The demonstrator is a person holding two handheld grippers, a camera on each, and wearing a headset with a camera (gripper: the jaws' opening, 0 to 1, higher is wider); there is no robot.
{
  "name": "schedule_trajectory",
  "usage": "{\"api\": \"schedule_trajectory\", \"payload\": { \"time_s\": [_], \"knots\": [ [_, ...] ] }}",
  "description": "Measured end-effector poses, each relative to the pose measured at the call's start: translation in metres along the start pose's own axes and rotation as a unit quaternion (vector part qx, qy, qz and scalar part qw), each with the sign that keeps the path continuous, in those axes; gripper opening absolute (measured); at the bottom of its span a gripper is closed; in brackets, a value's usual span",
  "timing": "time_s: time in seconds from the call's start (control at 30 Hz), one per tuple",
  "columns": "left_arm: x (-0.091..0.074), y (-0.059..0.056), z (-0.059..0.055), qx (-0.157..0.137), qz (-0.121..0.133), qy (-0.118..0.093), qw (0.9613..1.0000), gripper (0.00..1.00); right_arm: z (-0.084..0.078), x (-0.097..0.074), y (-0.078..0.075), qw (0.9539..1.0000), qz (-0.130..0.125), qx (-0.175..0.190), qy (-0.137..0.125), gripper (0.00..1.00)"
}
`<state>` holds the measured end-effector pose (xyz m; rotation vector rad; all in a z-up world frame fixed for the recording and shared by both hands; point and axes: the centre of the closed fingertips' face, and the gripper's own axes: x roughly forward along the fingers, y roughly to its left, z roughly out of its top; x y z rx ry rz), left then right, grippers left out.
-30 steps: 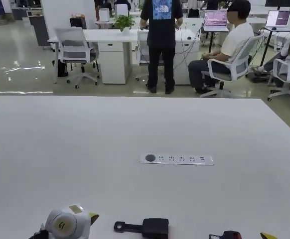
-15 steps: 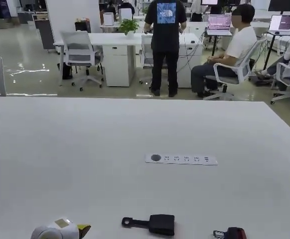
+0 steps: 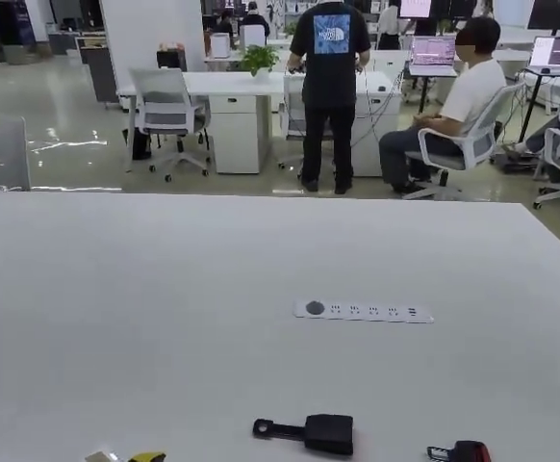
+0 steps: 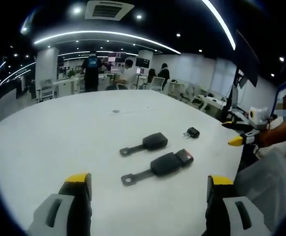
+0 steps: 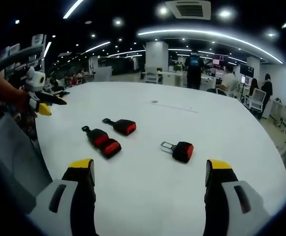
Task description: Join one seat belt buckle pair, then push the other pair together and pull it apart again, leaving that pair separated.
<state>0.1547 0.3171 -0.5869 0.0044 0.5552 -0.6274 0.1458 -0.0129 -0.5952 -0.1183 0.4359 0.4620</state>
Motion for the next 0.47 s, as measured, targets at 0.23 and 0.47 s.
{"api": "schedule_trajectory", "payload": {
  "time_s": [0.23,0.47],
  "knots": [
    [-0.0043,0.0006,0.0004,0.000,0.002,-0.006,1.0000,1.00,-0.0035,-0.0007,0.0006,1.0000,-0.003,0.005,0.002,0.95],
    [-0.0041,-0.0031,0.0031,0.002,0.003,-0.007,1.0000,1.00,-0.0070,-0.0044,0.0006,1.0000,-0.006,0.007,0.004,0.95]
  ]
}}
